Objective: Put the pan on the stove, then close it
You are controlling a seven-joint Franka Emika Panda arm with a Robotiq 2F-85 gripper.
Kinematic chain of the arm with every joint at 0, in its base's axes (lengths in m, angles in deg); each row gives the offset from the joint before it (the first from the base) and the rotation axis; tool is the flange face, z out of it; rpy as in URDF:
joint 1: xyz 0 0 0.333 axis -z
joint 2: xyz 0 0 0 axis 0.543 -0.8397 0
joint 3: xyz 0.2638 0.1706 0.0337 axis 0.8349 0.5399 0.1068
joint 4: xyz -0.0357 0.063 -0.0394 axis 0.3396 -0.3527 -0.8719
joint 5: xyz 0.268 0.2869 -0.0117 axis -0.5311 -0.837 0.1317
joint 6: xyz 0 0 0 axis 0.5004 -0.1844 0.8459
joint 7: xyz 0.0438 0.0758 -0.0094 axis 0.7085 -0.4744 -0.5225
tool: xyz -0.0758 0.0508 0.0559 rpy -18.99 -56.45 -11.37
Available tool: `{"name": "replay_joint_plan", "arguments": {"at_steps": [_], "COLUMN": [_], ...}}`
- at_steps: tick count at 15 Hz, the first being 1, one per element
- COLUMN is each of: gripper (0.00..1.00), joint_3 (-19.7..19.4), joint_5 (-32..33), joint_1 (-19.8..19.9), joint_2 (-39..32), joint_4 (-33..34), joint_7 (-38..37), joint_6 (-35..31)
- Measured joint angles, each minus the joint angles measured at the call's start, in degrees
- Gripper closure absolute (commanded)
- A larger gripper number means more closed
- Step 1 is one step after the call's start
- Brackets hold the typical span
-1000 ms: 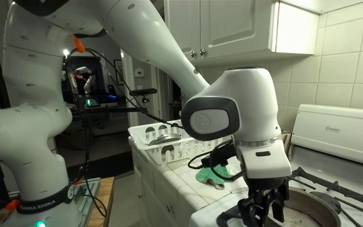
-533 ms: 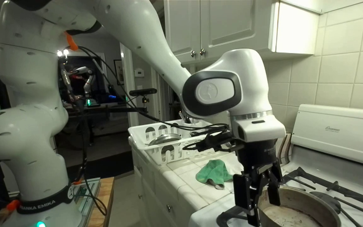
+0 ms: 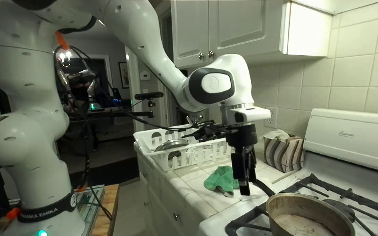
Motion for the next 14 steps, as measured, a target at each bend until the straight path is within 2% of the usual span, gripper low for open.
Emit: {"name": "replay_joint_plan", "arguments": {"at_steps": [3,6,9,14], "gripper": [0.0,0.0,0.0,0.0], "joint_3": [5.6,9.3,11.1,11.2], "joint_5": [-3.6,-5.7,-6.7,-6.7], "joint_1": [-0.6,-1.0,-1.0,-0.9], "joint_2": [1.1,2.2,4.9,5.1], "joint_4": [-1.4,-2.7,-4.8,-4.9], "joint_7": [6.3,13.6,22.5,22.8], "joint_6": [1.8,5.5,10.8,11.1]}}
